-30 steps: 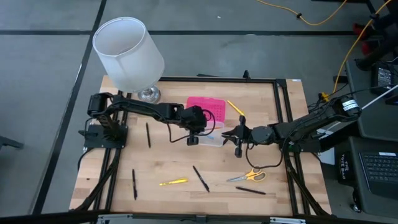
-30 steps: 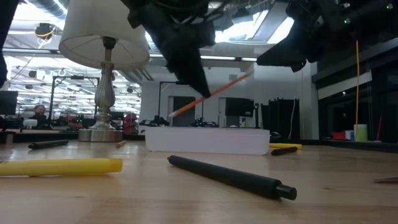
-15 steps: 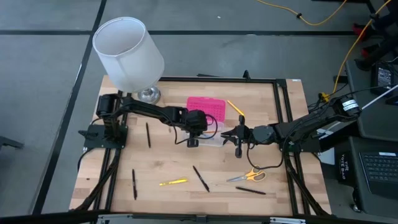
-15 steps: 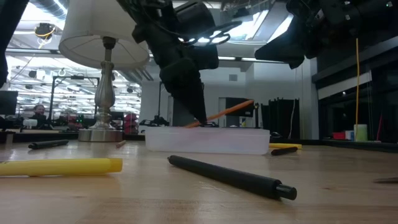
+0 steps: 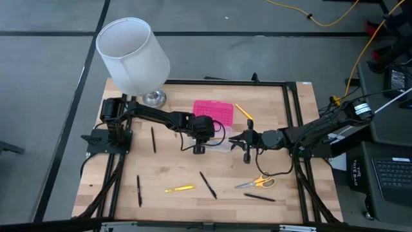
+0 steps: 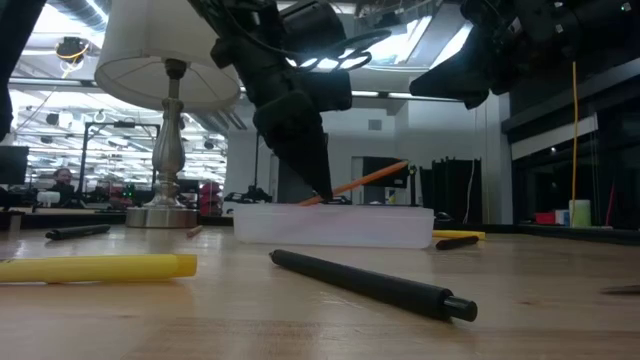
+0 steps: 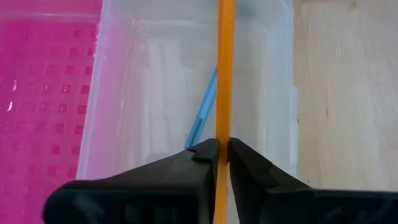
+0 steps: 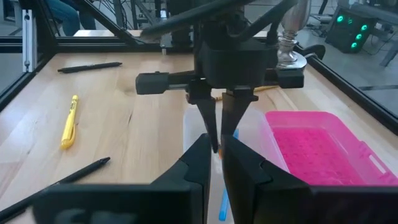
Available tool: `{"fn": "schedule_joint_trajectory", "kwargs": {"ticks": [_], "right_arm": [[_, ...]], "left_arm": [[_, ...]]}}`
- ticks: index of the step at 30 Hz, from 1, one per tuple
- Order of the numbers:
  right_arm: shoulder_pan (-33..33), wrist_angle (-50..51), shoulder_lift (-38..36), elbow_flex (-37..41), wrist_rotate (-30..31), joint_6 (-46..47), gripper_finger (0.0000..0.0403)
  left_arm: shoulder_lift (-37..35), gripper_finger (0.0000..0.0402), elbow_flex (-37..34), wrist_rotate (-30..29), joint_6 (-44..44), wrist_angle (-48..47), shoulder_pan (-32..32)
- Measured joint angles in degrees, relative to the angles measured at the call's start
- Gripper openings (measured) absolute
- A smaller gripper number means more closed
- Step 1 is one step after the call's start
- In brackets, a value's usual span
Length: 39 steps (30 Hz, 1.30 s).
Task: Pick & place school supplies into a supply box
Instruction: Put the orange pencil into the transparent supply box
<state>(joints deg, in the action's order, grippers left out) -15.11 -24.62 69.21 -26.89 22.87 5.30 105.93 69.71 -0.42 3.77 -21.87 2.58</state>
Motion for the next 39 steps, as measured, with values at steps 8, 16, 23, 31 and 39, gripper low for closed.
{"fn": "schedule_joint_trajectory", "kwargs": {"ticks": [8, 16, 23, 31, 39], "right_arm": [[0.2, -0.6, 0.0, 0.0, 0.0, -2.2, 0.0044], [2.1, -1.5, 0.0, 0.0, 0.0, -3.0, 0.0044], [4.1, -2.1, 0.0, 0.0, 0.0, -3.0, 0.0044], [6.1, -3.9, 0.0, 0.0, 0.0, -4.2, 0.0044], [6.5, -5.5, 0.0, 0.0, 0.0, -7.1, 0.0044]], "left_arm": [[0.0, 0.0087, 0.0, 0.0, 0.0, -0.6, -0.3], [-1.7, 0.0119, 0.0, 0.0, 1.5, -3.5, -0.2], [-5.3, 0.0113, 0.0, 0.0, 2.5, -5.9, -0.2], [-4.9, 0.0107, 0.0, 0.0, 2.8, -1.8, -0.3], [-3.2, 0.0113, 0.0, -0.6, 3.0, -0.8, -0.3]]}}
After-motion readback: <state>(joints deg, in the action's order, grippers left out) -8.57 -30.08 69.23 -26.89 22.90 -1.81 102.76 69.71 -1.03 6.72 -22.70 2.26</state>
